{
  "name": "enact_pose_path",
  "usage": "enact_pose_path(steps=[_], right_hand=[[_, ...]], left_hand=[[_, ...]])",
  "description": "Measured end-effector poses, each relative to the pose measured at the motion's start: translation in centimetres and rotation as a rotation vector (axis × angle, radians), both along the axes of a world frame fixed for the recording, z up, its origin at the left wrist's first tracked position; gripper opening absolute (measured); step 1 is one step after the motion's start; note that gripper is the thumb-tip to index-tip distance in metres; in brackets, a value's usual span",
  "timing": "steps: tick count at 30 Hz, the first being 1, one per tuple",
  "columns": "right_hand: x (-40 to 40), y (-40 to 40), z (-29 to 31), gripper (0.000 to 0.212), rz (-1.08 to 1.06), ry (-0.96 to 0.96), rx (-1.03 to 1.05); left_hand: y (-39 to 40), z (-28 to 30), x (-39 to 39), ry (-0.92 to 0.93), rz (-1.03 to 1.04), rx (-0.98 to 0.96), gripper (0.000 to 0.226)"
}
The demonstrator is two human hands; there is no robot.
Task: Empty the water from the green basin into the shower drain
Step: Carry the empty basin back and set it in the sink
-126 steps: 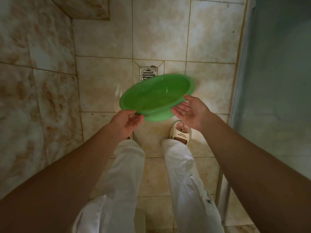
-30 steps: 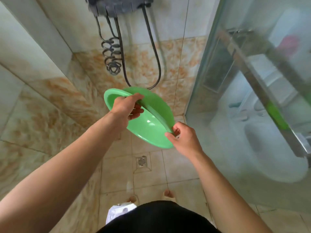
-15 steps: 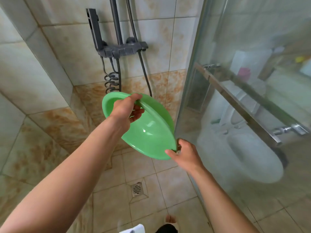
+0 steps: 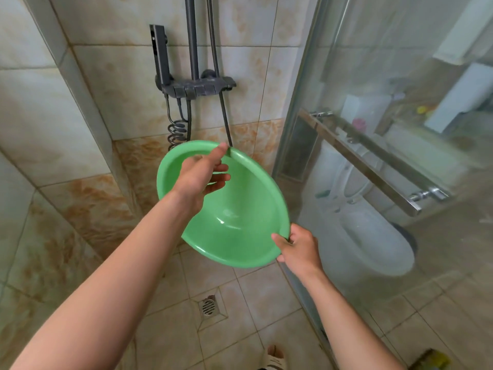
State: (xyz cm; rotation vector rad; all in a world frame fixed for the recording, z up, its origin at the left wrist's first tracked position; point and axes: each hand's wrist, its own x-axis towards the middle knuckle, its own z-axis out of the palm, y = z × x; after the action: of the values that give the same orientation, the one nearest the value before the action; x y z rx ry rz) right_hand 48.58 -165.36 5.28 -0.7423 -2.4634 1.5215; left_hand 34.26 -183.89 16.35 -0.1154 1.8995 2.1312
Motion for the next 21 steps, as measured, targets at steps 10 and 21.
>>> enact_pose_path(steps=[10,21], right_hand=[[5.6,2.9,3.0,0.011,-0.168,0.011,-0.427],[17.4,15.2,-0.7,0.015,-0.509,-0.02,-1.008]], left_hand=[[-0.3,-6.9,1.8,0.041,-0.058,-0.535,0.029],[8.8,-15.6,9.9,-0.347,-0.346,-0.652,0.021]])
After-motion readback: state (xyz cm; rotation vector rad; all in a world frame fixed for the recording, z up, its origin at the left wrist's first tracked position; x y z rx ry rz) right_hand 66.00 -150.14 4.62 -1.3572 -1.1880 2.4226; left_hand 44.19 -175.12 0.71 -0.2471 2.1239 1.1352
